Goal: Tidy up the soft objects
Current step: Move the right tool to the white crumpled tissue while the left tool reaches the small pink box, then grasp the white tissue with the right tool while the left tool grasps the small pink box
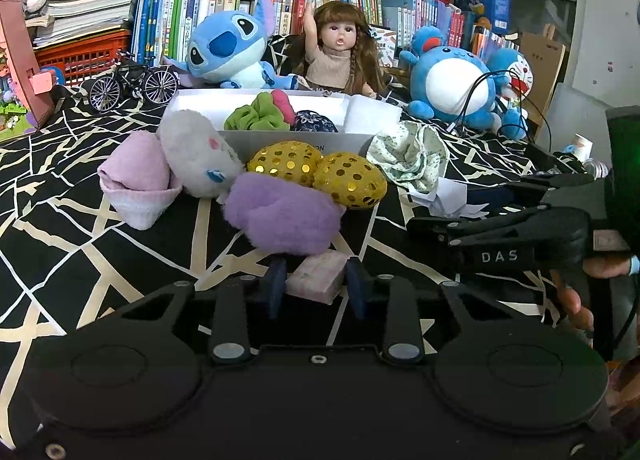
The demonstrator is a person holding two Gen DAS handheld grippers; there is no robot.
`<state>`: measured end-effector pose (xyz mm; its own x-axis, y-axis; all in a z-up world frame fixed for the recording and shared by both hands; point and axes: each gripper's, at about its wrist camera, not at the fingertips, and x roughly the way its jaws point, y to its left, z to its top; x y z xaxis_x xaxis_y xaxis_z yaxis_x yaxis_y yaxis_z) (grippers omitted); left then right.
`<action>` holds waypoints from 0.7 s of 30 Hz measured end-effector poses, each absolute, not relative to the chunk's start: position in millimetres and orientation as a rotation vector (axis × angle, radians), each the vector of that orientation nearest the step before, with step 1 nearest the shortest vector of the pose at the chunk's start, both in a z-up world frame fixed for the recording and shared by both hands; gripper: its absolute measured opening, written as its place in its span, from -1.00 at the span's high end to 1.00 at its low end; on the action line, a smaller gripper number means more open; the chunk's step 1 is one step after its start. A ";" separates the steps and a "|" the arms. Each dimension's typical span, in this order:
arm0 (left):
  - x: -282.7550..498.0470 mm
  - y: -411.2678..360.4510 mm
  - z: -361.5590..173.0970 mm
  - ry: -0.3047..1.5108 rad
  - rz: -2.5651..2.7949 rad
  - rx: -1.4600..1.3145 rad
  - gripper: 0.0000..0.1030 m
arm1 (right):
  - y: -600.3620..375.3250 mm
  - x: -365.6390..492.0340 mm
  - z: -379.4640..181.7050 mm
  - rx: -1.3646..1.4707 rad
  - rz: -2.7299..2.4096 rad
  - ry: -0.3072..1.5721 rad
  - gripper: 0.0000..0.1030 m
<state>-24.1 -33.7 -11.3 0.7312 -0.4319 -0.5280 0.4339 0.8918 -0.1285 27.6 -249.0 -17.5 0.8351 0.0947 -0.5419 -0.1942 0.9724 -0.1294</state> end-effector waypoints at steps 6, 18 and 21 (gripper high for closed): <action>-26.9 -34.2 -5.8 0.562 -0.480 0.007 0.46 | -246.0 22.0 -14.3 -0.178 0.148 0.535 0.06; -30.4 -34.1 15.2 0.512 -0.494 -0.009 0.48 | -245.6 13.3 6.1 -0.172 0.124 0.463 0.12; -32.6 -35.0 25.4 0.475 -0.502 -0.008 0.48 | -245.2 13.2 12.2 -0.159 0.127 0.454 0.12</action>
